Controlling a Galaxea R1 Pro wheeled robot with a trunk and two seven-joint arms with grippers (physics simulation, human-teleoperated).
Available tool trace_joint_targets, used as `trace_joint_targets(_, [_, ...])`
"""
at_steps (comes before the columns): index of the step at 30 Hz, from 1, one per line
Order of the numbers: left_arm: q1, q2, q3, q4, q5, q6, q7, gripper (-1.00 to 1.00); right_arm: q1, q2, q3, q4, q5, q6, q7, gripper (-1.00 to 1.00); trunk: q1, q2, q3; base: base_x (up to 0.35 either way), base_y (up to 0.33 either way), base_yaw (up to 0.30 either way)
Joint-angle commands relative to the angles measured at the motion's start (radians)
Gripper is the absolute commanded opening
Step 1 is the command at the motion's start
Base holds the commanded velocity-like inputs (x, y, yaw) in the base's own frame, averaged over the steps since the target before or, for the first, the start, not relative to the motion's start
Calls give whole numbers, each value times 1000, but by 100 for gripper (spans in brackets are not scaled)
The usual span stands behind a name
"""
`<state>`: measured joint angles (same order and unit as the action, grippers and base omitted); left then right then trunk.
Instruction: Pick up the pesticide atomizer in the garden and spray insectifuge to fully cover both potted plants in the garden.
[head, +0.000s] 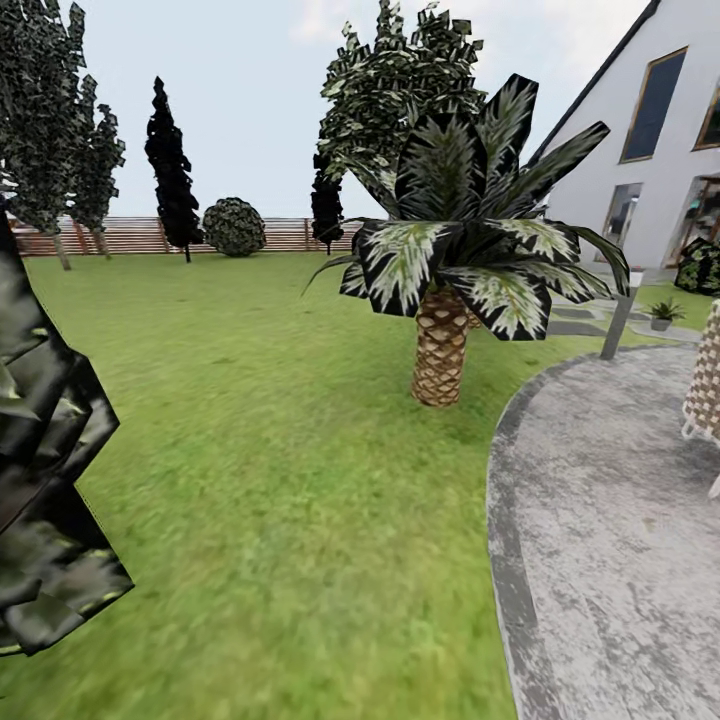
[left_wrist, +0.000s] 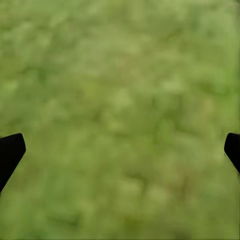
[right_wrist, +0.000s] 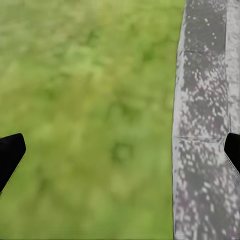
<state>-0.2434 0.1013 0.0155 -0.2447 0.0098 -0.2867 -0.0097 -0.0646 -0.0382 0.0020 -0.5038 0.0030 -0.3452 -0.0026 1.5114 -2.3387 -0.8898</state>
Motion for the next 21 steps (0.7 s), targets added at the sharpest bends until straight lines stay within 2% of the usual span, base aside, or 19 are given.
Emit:
trace_joint_targets(1, [-1, 0, 1, 1, 1, -3, -1, 100, -1, 0, 1, 1, 1, -3, 0, 100, 0, 0, -1, 338, 0, -8])
trace_joint_targets(21, [-1, 0, 1, 1, 1, -3, -1, 100, -1, 0, 0, 1, 1, -3, 0, 100, 0, 0, -1, 338, -14, -1])
